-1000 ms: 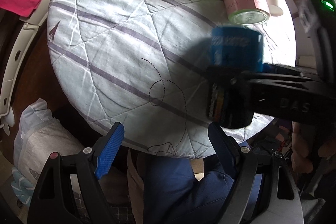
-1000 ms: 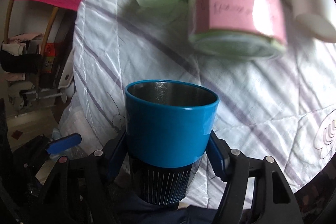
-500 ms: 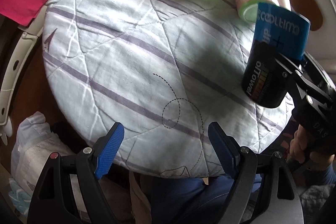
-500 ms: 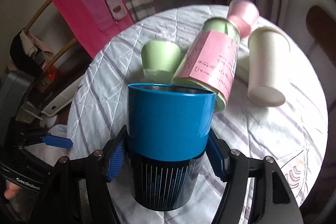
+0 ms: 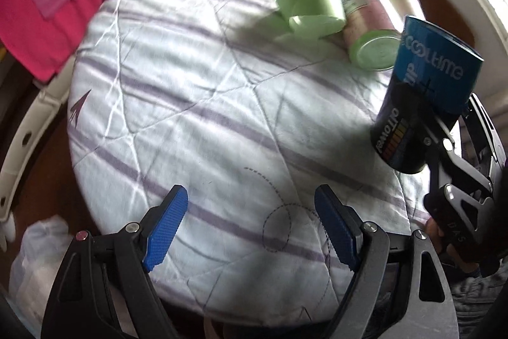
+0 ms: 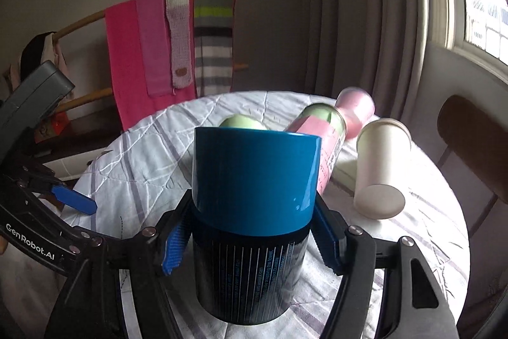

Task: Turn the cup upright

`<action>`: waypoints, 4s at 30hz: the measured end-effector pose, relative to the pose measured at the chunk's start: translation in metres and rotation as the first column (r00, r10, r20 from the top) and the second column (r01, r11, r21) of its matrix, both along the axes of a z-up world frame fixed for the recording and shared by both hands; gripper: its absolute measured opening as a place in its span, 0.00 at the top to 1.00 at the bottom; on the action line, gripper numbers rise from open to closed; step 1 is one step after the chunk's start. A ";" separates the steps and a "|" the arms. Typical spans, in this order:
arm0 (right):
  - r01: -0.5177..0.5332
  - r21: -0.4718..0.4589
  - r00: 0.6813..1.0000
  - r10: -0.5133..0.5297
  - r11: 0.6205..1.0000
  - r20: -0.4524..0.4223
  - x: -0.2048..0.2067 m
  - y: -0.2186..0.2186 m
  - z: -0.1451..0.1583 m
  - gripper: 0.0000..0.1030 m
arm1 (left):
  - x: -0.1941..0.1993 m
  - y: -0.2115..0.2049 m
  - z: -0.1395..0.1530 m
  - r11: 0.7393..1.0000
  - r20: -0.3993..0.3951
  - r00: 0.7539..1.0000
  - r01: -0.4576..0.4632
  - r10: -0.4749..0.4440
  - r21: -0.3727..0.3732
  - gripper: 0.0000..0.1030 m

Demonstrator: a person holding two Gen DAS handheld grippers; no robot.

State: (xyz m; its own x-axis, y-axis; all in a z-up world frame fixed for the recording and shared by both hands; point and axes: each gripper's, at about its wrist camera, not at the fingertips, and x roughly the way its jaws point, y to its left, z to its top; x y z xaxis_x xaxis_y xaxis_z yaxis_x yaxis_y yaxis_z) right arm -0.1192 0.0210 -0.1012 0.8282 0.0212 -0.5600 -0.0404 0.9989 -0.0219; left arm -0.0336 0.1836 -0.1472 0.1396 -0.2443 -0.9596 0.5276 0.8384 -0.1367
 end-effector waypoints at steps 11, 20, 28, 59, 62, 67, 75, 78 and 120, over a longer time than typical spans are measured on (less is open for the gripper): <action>0.100 0.007 0.995 -0.100 0.995 -0.009 -0.035 0.000 0.006 0.33 | -0.054 0.033 0.009 0.989 0.159 0.986 -0.024 0.048 -0.147 0.18; 0.114 0.014 0.992 -0.114 0.993 0.045 -0.050 0.007 0.001 0.33 | -0.084 0.043 0.033 0.975 0.238 0.967 -0.039 0.091 -0.217 0.17; 0.098 0.020 0.995 -0.098 0.995 0.026 -0.057 0.009 0.013 0.18 | -0.091 0.049 0.043 0.972 0.267 0.956 -0.056 0.118 -0.227 0.16; 0.233 -0.001 0.959 -0.230 0.972 0.167 -0.218 0.005 0.108 0.17 | -0.246 0.058 0.137 0.955 0.629 0.734 -0.094 0.258 -0.282 0.01; 0.238 0.002 0.954 -0.234 0.971 0.186 -0.228 0.006 0.111 0.17 | -0.255 0.059 0.139 0.957 0.637 0.727 -0.098 0.257 -0.275 0.01; 0.245 0.007 0.947 -0.241 0.969 0.214 -0.238 0.007 0.116 0.17 | -0.266 0.056 0.146 0.961 0.662 0.707 -0.091 0.247 -0.261 0.01; 0.264 -0.008 0.940 -0.256 0.964 0.226 -0.240 0.010 0.132 0.17 | -0.267 0.052 0.171 0.964 0.660 0.718 -0.062 0.223 -0.258 0.00; 0.273 -0.019 0.939 -0.262 0.962 0.224 -0.235 0.010 0.142 0.17 | -0.260 0.048 0.182 0.967 0.664 0.717 -0.059 0.214 -0.248 0.00; 0.283 -0.021 0.921 -0.266 0.959 0.284 -0.176 0.000 0.202 0.17 | -0.186 0.009 0.224 0.955 0.682 0.697 -0.015 0.222 -0.296 0.00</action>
State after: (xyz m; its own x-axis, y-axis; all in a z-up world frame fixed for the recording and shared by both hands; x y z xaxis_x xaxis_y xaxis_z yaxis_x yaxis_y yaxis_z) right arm -0.2955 0.0206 0.1007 0.9184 -0.2559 -0.3017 0.2517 0.9663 -0.0536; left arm -0.2200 0.1930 0.0769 0.7888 -0.3907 -0.4745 0.4533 0.8911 0.0199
